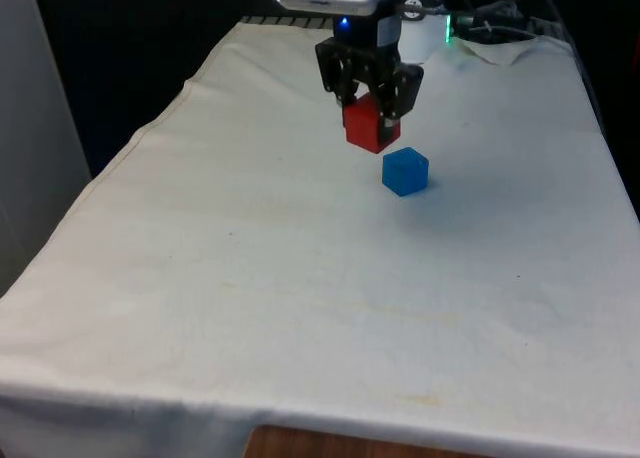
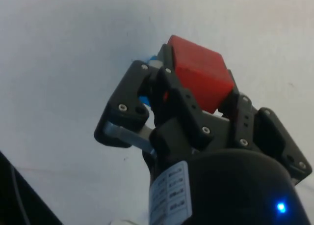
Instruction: Stack the two cubes.
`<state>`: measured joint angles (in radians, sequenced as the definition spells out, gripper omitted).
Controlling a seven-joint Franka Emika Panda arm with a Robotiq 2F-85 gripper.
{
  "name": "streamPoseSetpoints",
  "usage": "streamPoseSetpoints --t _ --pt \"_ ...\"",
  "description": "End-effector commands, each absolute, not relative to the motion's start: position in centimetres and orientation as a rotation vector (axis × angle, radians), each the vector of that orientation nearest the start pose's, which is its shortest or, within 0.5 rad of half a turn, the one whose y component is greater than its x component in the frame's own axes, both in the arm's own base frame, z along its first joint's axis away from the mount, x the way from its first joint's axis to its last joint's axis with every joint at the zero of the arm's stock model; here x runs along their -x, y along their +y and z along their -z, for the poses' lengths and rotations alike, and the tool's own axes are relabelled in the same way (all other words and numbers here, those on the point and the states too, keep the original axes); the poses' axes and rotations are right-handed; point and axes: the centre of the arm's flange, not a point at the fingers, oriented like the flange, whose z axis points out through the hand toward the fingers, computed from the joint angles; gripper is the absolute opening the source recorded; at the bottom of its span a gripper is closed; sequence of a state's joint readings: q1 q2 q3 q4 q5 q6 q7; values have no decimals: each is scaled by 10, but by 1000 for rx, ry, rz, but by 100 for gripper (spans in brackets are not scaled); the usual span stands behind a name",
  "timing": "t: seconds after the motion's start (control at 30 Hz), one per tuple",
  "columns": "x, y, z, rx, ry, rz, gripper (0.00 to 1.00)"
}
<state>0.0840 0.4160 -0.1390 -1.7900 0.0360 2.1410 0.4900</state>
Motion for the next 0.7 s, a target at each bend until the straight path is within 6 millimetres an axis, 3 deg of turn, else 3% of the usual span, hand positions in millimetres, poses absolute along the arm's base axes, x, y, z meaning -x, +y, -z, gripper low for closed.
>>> streamPoseSetpoints --t 0.0,0.4,0.67 --pt "-638 -24 -320 3057 875 -67 2" --pt "-610 -3 -317 3048 857 -70 2" --pt "-608 8 -310 3043 850 -76 2"
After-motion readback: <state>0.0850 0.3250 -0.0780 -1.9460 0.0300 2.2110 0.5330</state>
